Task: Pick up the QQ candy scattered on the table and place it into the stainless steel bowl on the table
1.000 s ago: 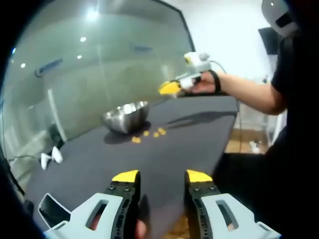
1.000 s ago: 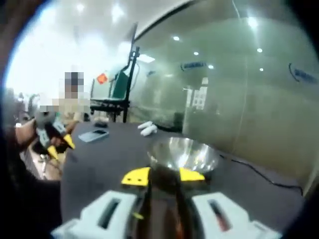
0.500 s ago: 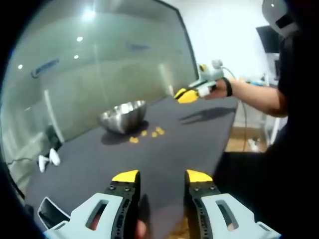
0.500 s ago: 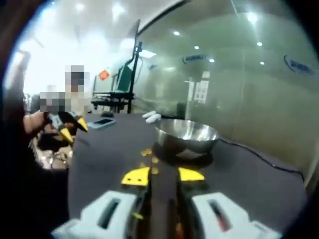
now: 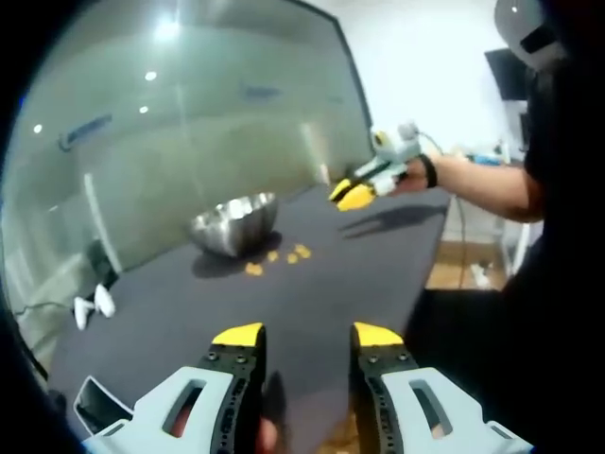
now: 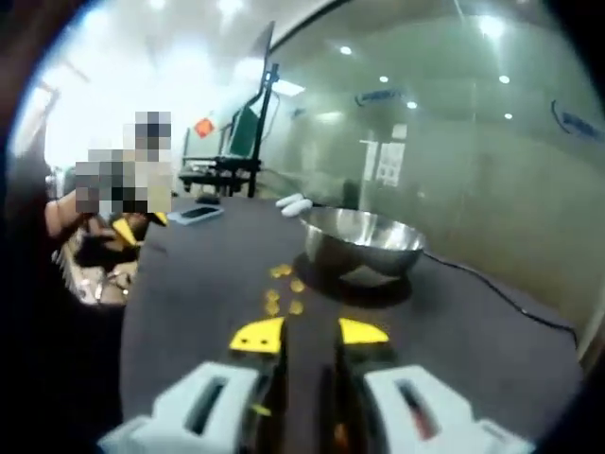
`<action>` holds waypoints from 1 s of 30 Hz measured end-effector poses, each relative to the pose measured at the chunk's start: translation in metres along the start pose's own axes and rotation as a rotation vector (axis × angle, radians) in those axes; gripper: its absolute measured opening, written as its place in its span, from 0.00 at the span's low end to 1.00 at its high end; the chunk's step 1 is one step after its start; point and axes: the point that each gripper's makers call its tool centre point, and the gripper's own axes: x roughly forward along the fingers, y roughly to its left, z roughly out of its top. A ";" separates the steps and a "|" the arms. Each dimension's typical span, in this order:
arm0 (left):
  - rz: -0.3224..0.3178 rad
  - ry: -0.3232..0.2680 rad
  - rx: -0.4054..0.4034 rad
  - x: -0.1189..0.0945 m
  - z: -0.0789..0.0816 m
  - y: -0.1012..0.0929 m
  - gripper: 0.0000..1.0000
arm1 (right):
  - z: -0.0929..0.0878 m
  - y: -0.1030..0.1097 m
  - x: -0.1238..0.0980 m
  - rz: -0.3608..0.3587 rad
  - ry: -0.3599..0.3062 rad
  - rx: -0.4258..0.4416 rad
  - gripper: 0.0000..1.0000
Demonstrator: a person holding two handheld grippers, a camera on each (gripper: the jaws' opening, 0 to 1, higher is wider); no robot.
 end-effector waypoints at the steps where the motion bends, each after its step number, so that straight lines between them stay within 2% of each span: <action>1: 0.000 0.001 0.001 -0.001 -0.001 0.000 0.37 | 0.000 0.000 0.001 0.001 0.001 0.002 0.21; 10: 0.014 -0.003 -0.014 -0.005 -0.005 0.003 0.37 | -0.005 0.008 0.023 0.035 0.003 0.041 0.21; 17: 0.033 -0.001 -0.025 -0.010 -0.009 0.007 0.37 | -0.012 0.019 0.048 0.074 0.057 0.025 0.21; 26: 0.056 0.006 -0.043 -0.017 -0.017 0.012 0.37 | -0.014 0.020 0.075 0.112 0.041 0.067 0.20; 30: 0.061 0.010 -0.049 -0.018 -0.019 0.014 0.37 | -0.016 0.023 0.084 0.125 0.051 0.059 0.20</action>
